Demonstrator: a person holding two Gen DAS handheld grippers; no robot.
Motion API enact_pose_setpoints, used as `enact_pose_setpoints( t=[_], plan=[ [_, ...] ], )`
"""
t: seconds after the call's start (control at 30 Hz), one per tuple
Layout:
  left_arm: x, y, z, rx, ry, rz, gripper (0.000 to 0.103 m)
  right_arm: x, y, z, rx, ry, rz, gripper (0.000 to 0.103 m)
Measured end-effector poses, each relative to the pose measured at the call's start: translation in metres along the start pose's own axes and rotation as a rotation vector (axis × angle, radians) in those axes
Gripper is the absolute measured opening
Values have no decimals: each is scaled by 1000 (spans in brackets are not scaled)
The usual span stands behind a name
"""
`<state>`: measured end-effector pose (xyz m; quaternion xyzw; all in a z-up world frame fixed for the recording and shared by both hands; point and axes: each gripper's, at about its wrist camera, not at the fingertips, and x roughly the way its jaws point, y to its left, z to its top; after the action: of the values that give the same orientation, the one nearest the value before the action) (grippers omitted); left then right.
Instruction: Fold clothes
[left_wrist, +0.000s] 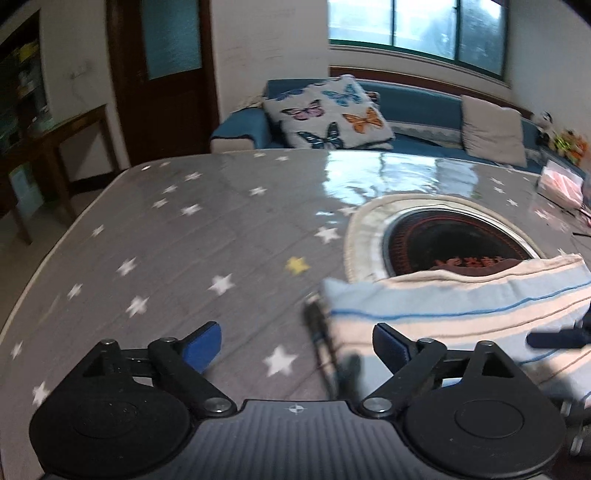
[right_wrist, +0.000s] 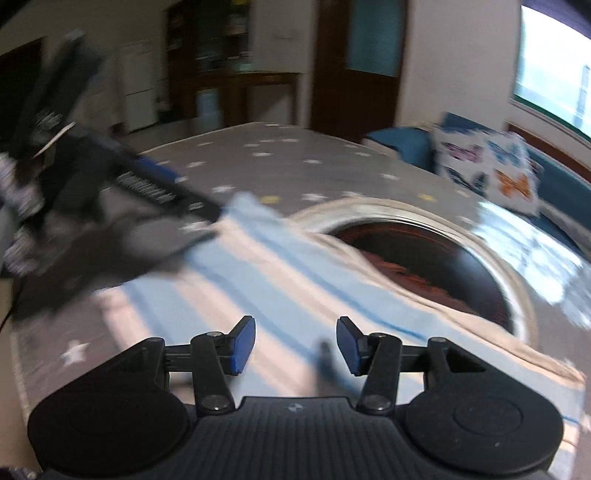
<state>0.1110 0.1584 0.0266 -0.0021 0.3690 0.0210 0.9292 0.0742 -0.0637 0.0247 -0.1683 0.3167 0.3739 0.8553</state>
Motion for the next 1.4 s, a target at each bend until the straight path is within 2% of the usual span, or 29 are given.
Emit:
enact_pose_setpoints(
  t=[0.23,0.37,0.53,0.6,0.77,0.87,1.1,1.23,1.4],
  plan=[
    [-15,21,-18,-62,12,16,92,8,64,4,-136,-6,118,47],
    [-15,33,-26,-89,34,29,92,12,89,5,-171,-11,174,47],
    [-16,43,-32,-120,46,29,92,22,106,5,-177,-4,197,47],
    [-18,44,-33,-125,45,27,92,28,110,5,-158,13,211,50],
    [-22,46,-32,-142,36,8,92,24,113,4,-158,8,201,46],
    [-24,45,-31,-164,35,-24,92,20,113,7,-160,6,174,41],
    [-27,36,-32,-210,60,-127,92,32,112,10,-150,4,117,12],
    [-26,31,-30,-264,83,-201,91,21,100,13,-89,-23,136,10],
    [-20,25,-30,-345,136,-314,75,0,83,20,-23,-70,159,9]
  ],
)
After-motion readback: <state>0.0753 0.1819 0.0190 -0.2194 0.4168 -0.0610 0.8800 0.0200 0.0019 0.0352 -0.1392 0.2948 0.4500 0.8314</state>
